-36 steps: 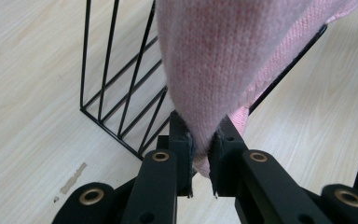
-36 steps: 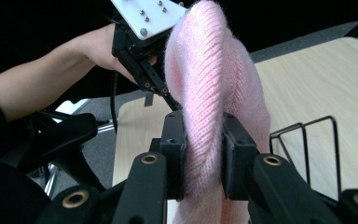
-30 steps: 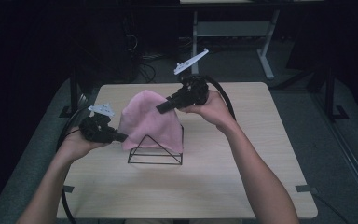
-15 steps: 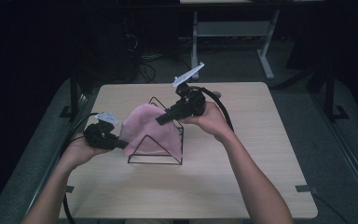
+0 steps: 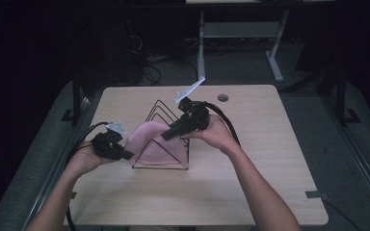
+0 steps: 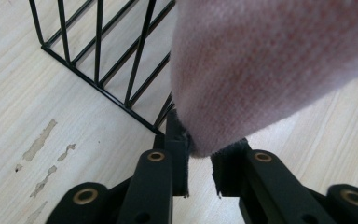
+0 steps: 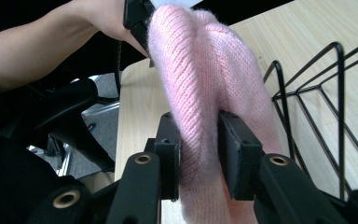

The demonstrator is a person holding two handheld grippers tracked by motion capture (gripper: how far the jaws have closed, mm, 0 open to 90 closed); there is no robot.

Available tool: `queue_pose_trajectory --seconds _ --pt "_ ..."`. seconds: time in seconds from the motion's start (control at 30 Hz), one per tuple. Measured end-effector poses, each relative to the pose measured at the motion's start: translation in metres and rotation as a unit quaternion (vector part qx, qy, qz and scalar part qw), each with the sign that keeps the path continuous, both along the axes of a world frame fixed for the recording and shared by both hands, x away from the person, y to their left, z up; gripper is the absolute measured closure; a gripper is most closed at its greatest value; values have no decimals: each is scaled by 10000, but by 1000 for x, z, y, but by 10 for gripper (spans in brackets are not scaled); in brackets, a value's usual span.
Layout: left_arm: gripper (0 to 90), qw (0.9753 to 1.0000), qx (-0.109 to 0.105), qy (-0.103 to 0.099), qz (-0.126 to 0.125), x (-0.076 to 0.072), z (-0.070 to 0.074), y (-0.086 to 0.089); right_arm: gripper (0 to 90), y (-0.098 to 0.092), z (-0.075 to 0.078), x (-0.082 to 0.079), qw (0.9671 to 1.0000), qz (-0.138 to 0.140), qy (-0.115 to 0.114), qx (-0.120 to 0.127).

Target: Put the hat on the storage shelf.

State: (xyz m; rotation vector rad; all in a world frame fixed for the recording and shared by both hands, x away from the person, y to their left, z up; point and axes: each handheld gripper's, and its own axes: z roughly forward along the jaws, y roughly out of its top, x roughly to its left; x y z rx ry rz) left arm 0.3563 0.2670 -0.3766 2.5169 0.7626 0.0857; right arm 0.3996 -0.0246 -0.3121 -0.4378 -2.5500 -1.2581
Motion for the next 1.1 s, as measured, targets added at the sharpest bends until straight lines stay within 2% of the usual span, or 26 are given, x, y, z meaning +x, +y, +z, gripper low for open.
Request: queue_pose_trajectory --seconds 0.03,0.1,0.2,0.3,0.43,0.5,0.53,0.6,0.63,0.7,0.97,1.1 --pt "673 10000 -41 -36 20 -1 1 0 615 0 -3 -1 10000 -20 6 -12" --pt "635 9999 -151 -77 25 -2 5 2 588 -1 -4 -3 9999 -77 0 -77" --pt "633 9995 -232 -189 -22 -3 12 2 536 -5 -4 -7 9998 -96 -56 -139" --pt "716 9990 -350 -254 -114 -6 17 -1 516 -9 -4 -12 9997 -113 -174 -139" --pt "840 9987 -382 -273 -178 -7 20 -2 518 -16 -5 -16 9994 -135 -276 -157" --pt "850 9987 -442 -226 -130 -8 19 -1 544 -19 -6 -19 9991 -179 -347 -161" --pt "854 9987 -441 -224 -136 -8 19 -1 581 -20 -6 -20 9991 -174 -332 -200" --pt "860 9988 -417 -228 -143 -7 20 0 684 -21 -6 -22 9986 -162 -443 -230" --pt "862 9987 -462 -215 -82 -8 21 0 758 -22 -6 -23 9986 -141 -439 -252" --pt "865 9985 -497 -228 -83 -7 22 2 801 -22 -5 -23 9981 -186 -498 -303" --pt "869 9975 -645 -273 50 -6 29 10 814 -15 0 -20 9986 -147 -495 -127" --pt "869 9969 -719 -312 91 -7 31 15 814 -11 1 -18 9983 -133 -511 -248"
